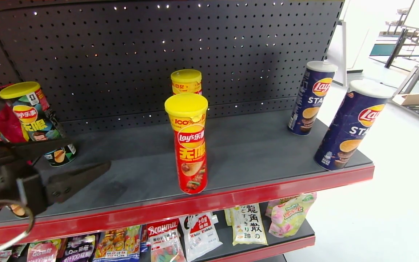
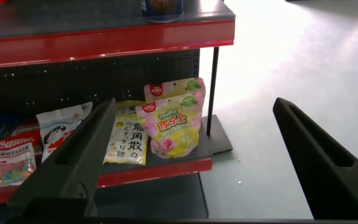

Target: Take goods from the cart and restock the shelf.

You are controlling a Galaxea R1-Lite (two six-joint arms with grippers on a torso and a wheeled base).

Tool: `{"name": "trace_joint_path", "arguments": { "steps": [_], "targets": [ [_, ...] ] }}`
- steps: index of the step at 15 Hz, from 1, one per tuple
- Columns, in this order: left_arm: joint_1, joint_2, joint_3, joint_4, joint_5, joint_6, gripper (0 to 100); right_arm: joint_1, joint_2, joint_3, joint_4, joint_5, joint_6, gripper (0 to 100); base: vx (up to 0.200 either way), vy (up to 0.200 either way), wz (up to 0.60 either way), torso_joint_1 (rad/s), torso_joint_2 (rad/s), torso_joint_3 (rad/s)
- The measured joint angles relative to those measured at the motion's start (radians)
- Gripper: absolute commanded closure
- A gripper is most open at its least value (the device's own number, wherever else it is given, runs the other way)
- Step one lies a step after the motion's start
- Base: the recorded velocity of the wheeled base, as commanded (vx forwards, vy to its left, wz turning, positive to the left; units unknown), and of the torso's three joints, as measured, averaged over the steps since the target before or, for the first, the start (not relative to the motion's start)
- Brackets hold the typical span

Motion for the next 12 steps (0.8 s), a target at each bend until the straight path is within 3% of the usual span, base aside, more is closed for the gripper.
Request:
{"name": "trace_joint_path", "arguments": {
  "steps": [2, 6, 12],
  "targets": [
    [0.022, -0.19, 0.058, 0.082, 0.027, -0.032, 0, 0.0, 0.0, 0.0, 0.0, 0.0, 0.0, 0, 0.0, 0.0, 0.0, 0.0, 0.0, 0.0],
    [0.065, -0.493, 0.192, 0.144, 0.146, -0.085, 0, 0.0, 0.0, 0.0, 0.0, 0.0, 0.0, 0, 0.0, 0.0, 0.0, 0.0, 0.0, 0.0],
    [0.08, -0.7, 0.346, 0.161, 0.245, -0.08, 0, 0.0, 0.0, 0.0, 0.0, 0.001, -0.003, 0, 0.0, 0.0, 0.0, 0.0, 0.0, 0.0]
  ]
}}
